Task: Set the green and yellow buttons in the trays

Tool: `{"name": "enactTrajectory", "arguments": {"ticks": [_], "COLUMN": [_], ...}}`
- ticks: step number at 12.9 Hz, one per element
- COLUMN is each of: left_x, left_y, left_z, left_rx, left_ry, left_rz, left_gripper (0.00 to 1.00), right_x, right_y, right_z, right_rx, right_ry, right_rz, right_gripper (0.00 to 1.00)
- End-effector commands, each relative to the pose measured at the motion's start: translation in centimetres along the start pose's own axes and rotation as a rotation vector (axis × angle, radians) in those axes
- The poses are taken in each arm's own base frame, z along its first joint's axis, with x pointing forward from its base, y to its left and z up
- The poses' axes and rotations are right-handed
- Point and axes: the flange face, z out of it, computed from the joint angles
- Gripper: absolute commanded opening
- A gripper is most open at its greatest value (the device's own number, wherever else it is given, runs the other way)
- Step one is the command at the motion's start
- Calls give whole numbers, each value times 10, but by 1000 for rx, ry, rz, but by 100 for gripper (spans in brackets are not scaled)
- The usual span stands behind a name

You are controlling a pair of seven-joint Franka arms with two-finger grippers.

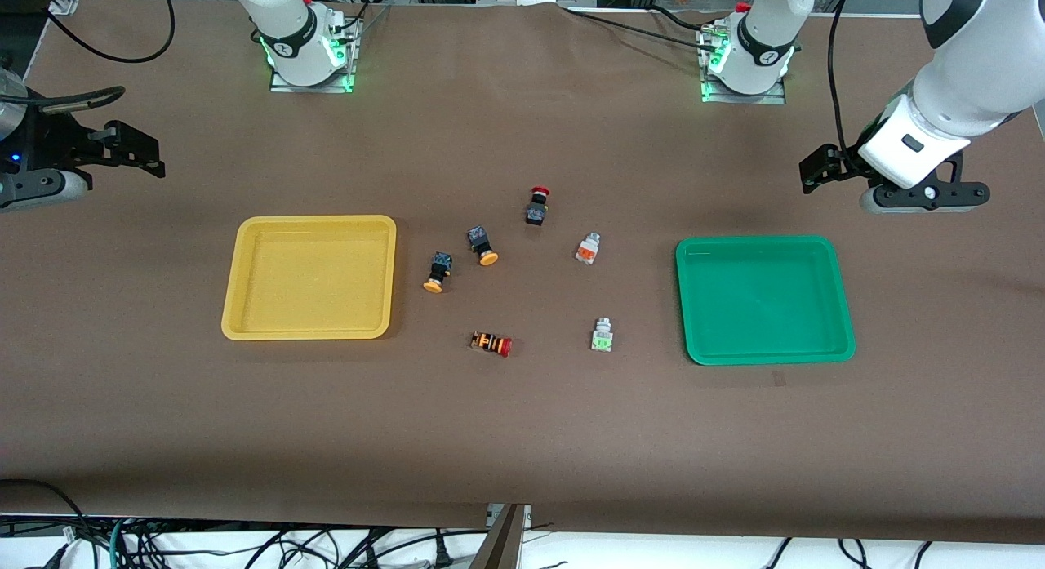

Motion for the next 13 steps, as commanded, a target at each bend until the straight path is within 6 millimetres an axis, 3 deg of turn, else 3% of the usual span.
{"name": "enactTrajectory", "arguments": {"ticks": [1,4,6,7,8,10,13], "left_x": [14,16,16,17,17,21,20], "left_y": [-3,8,9,5,6,5,14], "left_z": [-38,-45,-46,-46,-48,-47,-41], "left_rx": [-31,-36,-35,-36,-40,-35,-37], "left_ry": [72,66,71,71,76,72,55], "left_rz": [2,21,23,18,19,21,21], "left_gripper": [100,100,100,100,100,100,100], "right_x": [-2,5,14,21,33,54,81], "right_y": [-4,0,-9,-8,-6,-13,-70], "right_z": [-4,5,23,48,87,135,197], "right_rx": [-12,-3,-11,-7,-2,10,22], "right_ry": [-8,-8,-43,-73,-111,-134,-109], "right_rz": [-14,-12,-27,-24,-25,-29,42], "right_gripper": [100,100,100,100,100,100,100]}}
